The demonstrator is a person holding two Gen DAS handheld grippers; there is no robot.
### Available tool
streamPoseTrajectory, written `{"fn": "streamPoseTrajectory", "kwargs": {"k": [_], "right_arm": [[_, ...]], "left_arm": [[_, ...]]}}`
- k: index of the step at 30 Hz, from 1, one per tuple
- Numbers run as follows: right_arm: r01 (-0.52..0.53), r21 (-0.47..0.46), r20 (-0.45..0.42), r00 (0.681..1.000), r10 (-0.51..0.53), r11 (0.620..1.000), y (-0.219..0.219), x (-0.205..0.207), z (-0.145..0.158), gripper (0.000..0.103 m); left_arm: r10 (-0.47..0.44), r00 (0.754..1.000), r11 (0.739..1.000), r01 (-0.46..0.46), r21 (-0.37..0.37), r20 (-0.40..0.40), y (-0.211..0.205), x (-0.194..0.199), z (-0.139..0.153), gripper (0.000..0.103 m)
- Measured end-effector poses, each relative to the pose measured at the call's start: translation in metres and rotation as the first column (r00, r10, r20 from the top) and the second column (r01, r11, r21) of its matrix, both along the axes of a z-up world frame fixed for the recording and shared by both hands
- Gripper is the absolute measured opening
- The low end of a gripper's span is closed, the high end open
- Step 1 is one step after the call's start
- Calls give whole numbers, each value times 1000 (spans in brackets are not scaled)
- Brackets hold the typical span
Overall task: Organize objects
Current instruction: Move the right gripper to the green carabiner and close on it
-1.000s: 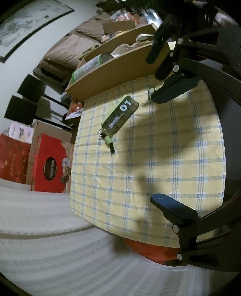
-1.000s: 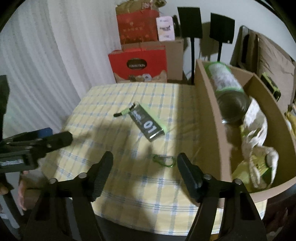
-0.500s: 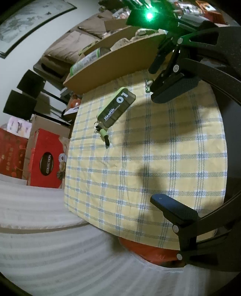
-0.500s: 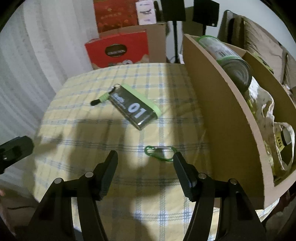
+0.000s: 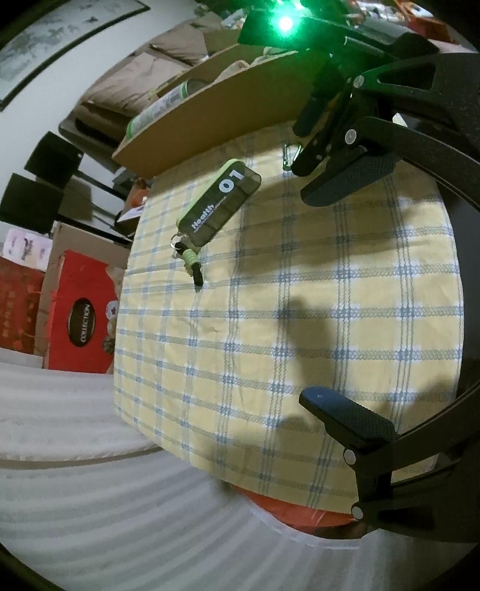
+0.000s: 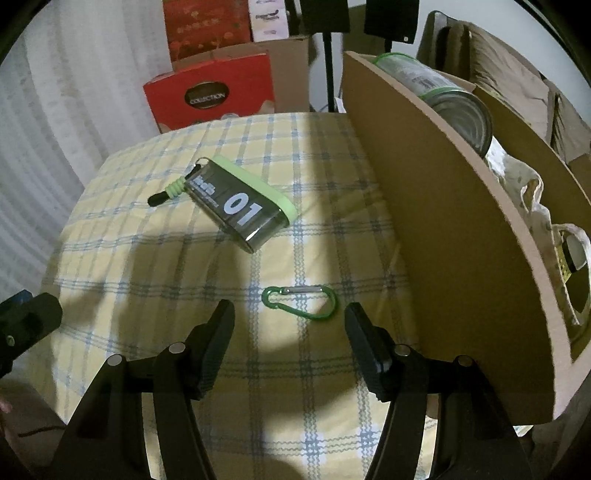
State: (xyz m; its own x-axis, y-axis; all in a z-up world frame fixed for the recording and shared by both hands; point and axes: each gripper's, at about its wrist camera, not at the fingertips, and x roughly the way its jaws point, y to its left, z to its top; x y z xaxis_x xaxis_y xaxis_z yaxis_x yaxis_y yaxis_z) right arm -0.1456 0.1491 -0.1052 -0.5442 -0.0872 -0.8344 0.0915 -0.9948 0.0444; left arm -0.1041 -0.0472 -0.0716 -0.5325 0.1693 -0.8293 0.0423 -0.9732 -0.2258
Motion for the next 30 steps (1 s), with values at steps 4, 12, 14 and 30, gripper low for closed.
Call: {"fn": "streamPoseTrajectory", "kwargs": {"k": [4,12,14,30], "right_arm": [[7,-2,3,1000,-7,1000,-1,-3,-2,67],[-6,16,-5,1000,7,1000,-5,-6,-2,67],[-13,26,-8,1000,13,1000,-7,-7,-2,63],[-29,-35,-32,999,28,999,-4,-7,0,45]], "left_arm": [[2,1000,1000,-2,12,3,-1,-1,-2,98],[8,1000,1000,-9,28,5,-4,-3,-6,98],[9,1000,999,-9,31,9,-4,-3,-8,98],[-4,1000,999,4,37,13,3,-2,-10,98]]}}
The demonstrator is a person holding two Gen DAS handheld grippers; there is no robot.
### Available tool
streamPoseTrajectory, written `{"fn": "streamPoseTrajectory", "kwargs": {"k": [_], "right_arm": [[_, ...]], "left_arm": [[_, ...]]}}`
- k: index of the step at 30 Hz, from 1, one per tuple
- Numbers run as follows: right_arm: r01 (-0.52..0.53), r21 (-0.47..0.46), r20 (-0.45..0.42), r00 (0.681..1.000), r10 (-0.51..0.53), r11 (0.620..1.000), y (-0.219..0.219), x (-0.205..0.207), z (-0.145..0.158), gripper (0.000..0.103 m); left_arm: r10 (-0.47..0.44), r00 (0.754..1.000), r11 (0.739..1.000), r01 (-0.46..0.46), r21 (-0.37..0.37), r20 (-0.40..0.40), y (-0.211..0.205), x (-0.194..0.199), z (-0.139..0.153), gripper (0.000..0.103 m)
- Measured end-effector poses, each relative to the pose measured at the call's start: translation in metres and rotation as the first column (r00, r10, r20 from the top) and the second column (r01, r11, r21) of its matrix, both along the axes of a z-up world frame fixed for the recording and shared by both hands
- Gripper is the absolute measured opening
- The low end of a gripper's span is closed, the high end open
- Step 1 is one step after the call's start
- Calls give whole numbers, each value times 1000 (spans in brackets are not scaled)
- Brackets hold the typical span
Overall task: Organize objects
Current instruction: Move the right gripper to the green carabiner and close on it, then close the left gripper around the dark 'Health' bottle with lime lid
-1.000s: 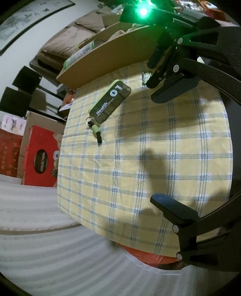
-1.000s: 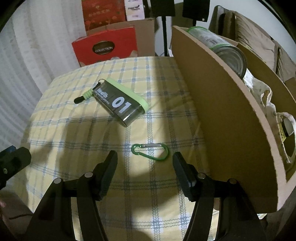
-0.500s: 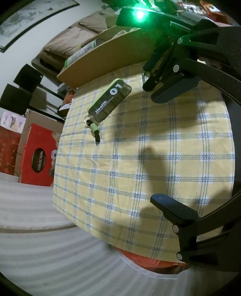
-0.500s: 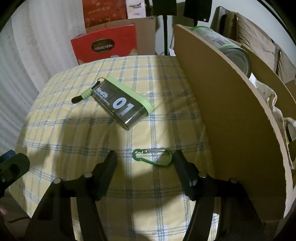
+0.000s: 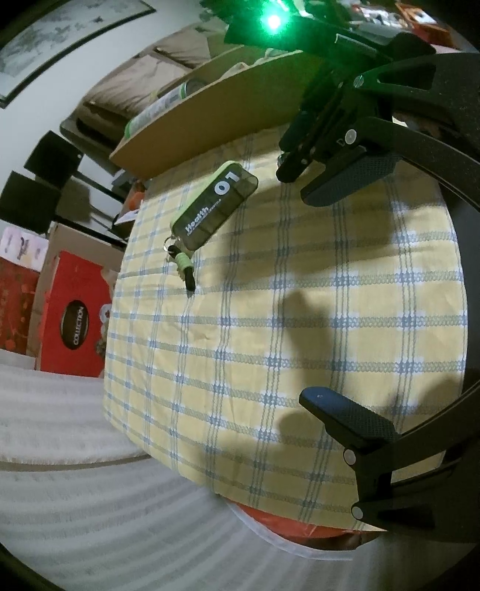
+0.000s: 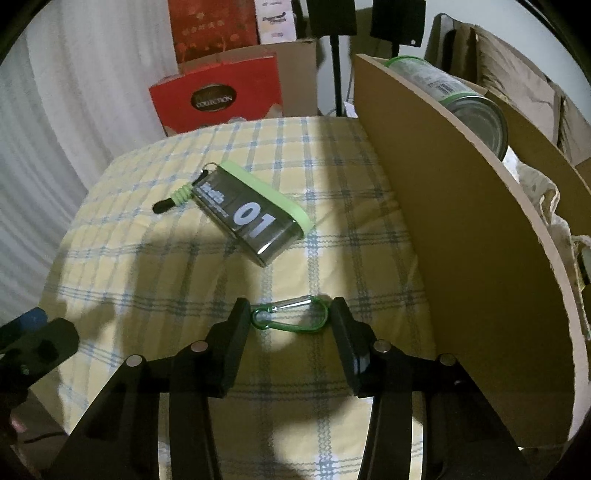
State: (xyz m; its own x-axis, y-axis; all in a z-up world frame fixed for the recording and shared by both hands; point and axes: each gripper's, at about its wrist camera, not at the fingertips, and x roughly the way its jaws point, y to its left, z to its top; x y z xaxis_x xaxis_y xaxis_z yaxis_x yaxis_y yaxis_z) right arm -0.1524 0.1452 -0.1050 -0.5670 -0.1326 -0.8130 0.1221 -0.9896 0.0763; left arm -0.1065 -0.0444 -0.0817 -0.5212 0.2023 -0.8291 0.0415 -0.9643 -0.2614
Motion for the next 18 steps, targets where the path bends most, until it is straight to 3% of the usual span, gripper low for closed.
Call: {"fn": "streamPoseTrajectory", "kwargs": {"k": [18], "right_arm": [[-53,-70,-89,995,47,996,3,20,39,45]], "left_arm": [[8,1000,994,-9,106,8,9,-31,14,98]]}}
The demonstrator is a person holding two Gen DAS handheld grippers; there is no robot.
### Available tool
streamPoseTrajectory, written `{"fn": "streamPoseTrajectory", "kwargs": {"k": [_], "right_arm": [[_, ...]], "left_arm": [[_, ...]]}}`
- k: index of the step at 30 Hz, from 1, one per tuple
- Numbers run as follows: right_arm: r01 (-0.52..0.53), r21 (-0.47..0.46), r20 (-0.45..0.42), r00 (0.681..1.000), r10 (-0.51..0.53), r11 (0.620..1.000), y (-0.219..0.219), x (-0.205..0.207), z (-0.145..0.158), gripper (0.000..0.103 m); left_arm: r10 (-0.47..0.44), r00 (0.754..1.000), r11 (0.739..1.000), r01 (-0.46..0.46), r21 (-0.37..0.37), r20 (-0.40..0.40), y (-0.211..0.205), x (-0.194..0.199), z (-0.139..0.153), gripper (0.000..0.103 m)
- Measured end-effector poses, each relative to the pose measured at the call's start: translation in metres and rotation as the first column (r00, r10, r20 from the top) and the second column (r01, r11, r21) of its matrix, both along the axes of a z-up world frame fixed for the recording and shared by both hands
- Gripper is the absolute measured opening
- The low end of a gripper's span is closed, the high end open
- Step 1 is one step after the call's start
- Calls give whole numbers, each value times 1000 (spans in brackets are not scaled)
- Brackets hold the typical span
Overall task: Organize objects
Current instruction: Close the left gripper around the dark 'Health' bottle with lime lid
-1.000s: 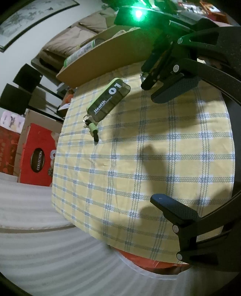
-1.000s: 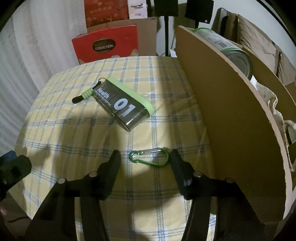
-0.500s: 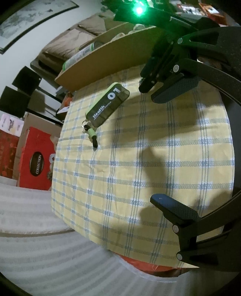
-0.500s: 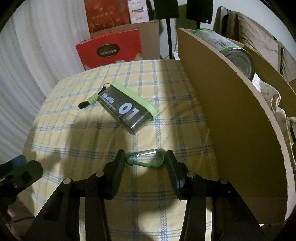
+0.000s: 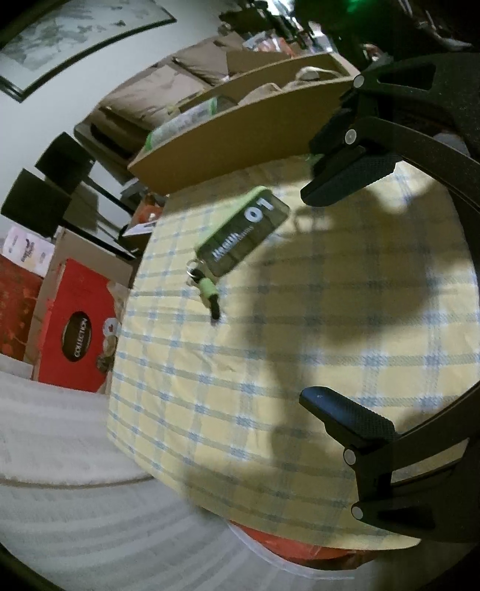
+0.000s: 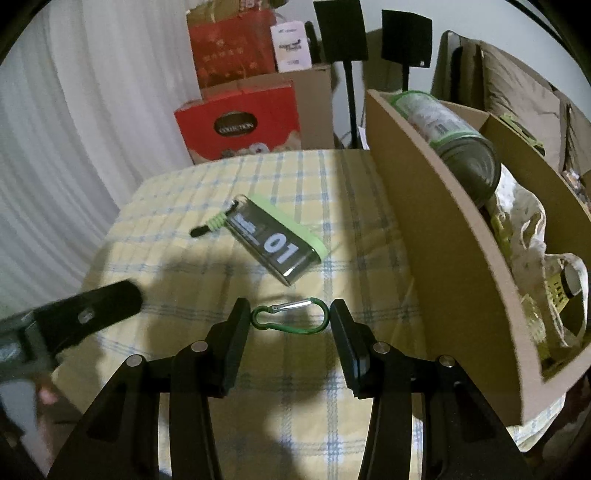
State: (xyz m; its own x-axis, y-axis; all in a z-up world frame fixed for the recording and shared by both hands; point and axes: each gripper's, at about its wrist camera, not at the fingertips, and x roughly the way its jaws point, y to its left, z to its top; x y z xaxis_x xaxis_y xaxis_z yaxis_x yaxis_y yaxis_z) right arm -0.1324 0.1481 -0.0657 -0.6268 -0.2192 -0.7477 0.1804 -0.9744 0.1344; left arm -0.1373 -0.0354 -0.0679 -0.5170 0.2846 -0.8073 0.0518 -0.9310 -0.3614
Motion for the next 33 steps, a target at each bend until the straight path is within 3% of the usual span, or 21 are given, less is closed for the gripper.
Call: {"fn": "streamPoseTrajectory", "kwargs": {"k": [9,16,22,33], "right_arm": [[-69,5,-30,997,69,998,9,21,30,45],[-80,15,-36,996,80,997,20,28,36,45],[-68,5,-33,997,68,998,35,30,38,45],[-61,-6,-37,997,61,998,42,30,43,45]], "left_arm": [[-6,999,999,5,33,43,31,-47,-3,98],[-26,992,1000,25,9,119,63,-87,-19,98],[-32,985,998,42,-54,170,78,-104,-31,98],[-13,979,995,32,-92,203,97,-119,-43,96]]}}
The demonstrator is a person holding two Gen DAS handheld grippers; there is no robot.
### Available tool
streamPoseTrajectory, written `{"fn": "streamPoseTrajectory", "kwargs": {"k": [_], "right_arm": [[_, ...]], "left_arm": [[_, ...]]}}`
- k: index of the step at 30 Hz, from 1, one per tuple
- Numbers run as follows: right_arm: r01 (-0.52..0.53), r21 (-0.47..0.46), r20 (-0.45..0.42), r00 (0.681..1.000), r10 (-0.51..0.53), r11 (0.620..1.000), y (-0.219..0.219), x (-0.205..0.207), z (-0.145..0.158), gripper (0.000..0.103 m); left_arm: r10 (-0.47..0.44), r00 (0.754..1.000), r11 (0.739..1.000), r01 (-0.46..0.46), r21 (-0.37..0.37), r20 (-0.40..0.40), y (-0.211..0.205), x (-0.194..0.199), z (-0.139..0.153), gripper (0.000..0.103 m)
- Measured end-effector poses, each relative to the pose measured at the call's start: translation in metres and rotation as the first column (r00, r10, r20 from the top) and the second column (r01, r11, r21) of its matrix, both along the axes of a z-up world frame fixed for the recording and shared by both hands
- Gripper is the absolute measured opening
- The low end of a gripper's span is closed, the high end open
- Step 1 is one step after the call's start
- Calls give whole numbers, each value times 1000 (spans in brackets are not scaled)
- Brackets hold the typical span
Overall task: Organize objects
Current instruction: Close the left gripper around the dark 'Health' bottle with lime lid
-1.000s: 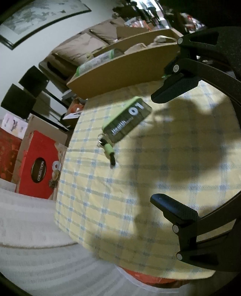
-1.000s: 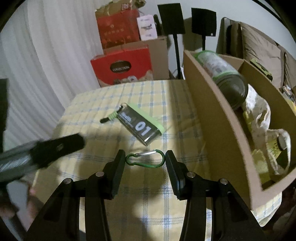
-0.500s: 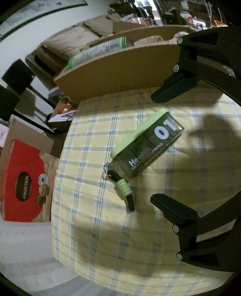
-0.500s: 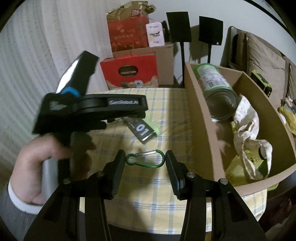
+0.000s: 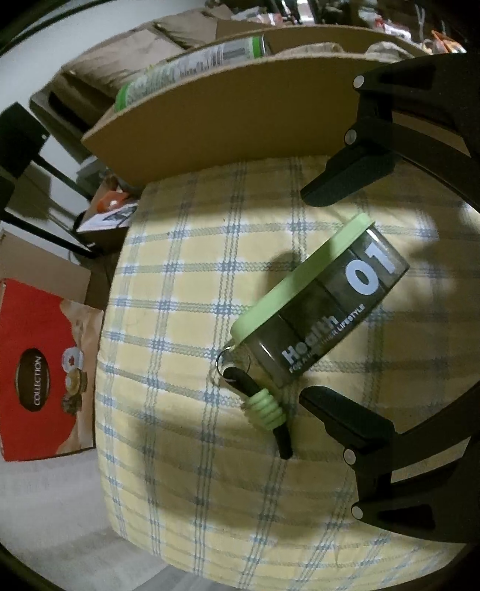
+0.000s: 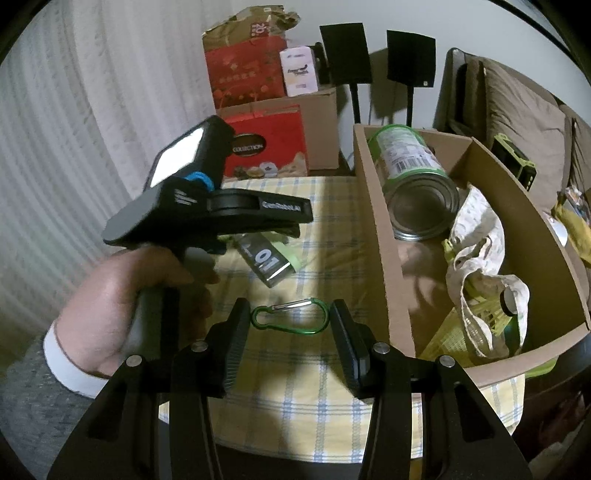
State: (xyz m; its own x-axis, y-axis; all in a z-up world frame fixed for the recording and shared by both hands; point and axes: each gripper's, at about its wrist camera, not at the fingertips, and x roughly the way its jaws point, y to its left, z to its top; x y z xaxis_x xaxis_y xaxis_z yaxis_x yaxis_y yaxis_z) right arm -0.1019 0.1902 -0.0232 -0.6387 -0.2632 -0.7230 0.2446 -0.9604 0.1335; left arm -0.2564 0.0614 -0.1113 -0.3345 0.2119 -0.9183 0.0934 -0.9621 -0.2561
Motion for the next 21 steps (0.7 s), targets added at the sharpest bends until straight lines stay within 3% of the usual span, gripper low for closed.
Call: {"fn": "streamPoseTrajectory", "kwargs": {"k": [5,7,16,21], "right_arm": [[6,-4,1,1000,-6,1000,2,-1,0,45],[7,-3,2,1000,-7,1000,3,-2,0,45],[7,4,3,1000,-7,1000,-1,1,0,45],[1,0,8,1000,-1,1000,-3,0,-2,45]], "left_arm": [[-5,1000,996,3,-87,-29,6,0,-2,87],[-19,998,992,12,-127,-54,8,2,-1,77],[-121,990,985,111,-132,-76,-4,22,8,48],[-176,980,978,164,-127,-92,-13,51,12,44]]}}
